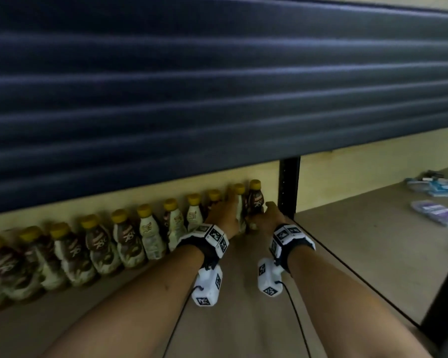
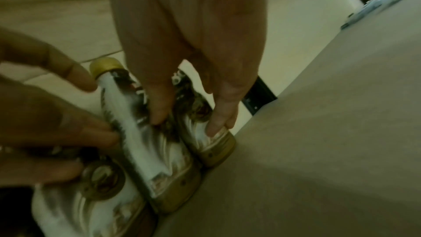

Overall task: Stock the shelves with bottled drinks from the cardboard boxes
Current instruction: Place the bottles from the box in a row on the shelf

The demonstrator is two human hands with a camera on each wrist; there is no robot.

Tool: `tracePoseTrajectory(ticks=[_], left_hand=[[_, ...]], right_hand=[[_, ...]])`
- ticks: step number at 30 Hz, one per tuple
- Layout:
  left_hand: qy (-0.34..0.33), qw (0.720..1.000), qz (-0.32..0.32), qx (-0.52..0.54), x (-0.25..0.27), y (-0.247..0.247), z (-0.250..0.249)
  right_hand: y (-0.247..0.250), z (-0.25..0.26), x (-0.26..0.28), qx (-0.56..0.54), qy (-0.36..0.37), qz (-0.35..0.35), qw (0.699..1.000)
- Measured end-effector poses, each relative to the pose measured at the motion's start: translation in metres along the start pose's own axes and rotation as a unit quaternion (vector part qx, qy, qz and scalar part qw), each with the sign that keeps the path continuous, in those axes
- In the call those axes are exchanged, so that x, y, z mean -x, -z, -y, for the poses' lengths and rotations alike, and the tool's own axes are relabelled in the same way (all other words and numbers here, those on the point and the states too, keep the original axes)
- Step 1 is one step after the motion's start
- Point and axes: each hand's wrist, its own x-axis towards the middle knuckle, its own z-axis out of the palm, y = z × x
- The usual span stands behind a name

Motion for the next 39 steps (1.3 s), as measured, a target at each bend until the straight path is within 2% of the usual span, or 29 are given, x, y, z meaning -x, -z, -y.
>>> tracePoseTrajectory(ticks=[2, 5, 8, 10, 12, 15, 17, 19, 21, 23, 25, 29, 32, 34, 36, 39], left_hand=[[-0.014, 0.999, 0.025, 0.013, 0.009, 0.01, -0.002], [-0.034, 0.999, 0.016, 0.035, 0.03, 0.022, 0.007], [-0.071, 0.994, -0.008, 0.089, 0.079, 0.024, 0.027], [-0.072, 0.992, 0.029, 0.099, 0.127, 0.027, 0.049], [-0.074, 0.992, 0.074, 0.065, 0.181, 0.032, 0.08], [-0.071, 0.986, 0.142, 0.046, 0.274, 0.053, 0.13], [-0.066, 0.98, 0.175, 0.075, 0.338, 0.071, 0.159], [-0.027, 0.979, 0.174, 0.106, 0.4, 0.083, 0.182], [0.021, 0.979, 0.143, 0.14, 0.458, 0.086, 0.199], [0.057, 0.976, 0.11, 0.179, 0.512, 0.079, 0.21], [0.092, 0.967, 0.112, 0.208, 0.559, 0.057, 0.223], [0.184, 0.935, 0.202, 0.226, 0.637, -0.018, 0.252], [0.251, 0.906, 0.261, 0.22, 0.688, -0.089, 0.264], [0.294, 0.883, 0.298, 0.214, 0.725, -0.145, 0.269], [0.327, 0.858, 0.333, 0.215, 0.762, -0.21, 0.272], [0.344, 0.817, 0.421, 0.194, 0.813, -0.306, 0.273]], right_hand=[[0.006, -0.006, 0.005, -0.038, -0.003, 0.041, 0.998], [0.009, -0.024, 0.015, -0.027, 0.03, 0.012, 0.999], [0.004, 0.0, 0.114, 0.032, 0.061, 0.02, 0.997], [-0.008, 0.002, 0.166, 0.02, 0.044, 0.081, 0.996], [-0.026, 0.004, 0.218, 0.028, 0.029, 0.132, 0.99], [-0.067, 0.009, 0.296, 0.05, 0.07, 0.137, 0.987], [-0.101, 0.005, 0.345, 0.055, 0.073, 0.177, 0.98], [-0.14, -0.006, 0.39, 0.081, 0.056, 0.256, 0.962], [-0.175, -0.02, 0.431, 0.119, 0.043, 0.342, 0.931], [-0.207, -0.036, 0.467, 0.153, 0.036, 0.398, 0.904], [-0.237, -0.06, 0.491, 0.171, 0.022, 0.423, 0.89], [-0.291, -0.131, 0.514, 0.166, -0.039, 0.441, 0.881], [-0.332, -0.213, 0.525, 0.136, -0.114, 0.423, 0.889], [-0.36, -0.281, 0.535, 0.126, -0.174, 0.423, 0.88], [-0.383, -0.355, 0.547, 0.137, -0.233, 0.439, 0.857], [-0.406, -0.46, 0.565, 0.205, -0.286, 0.508, 0.786]])
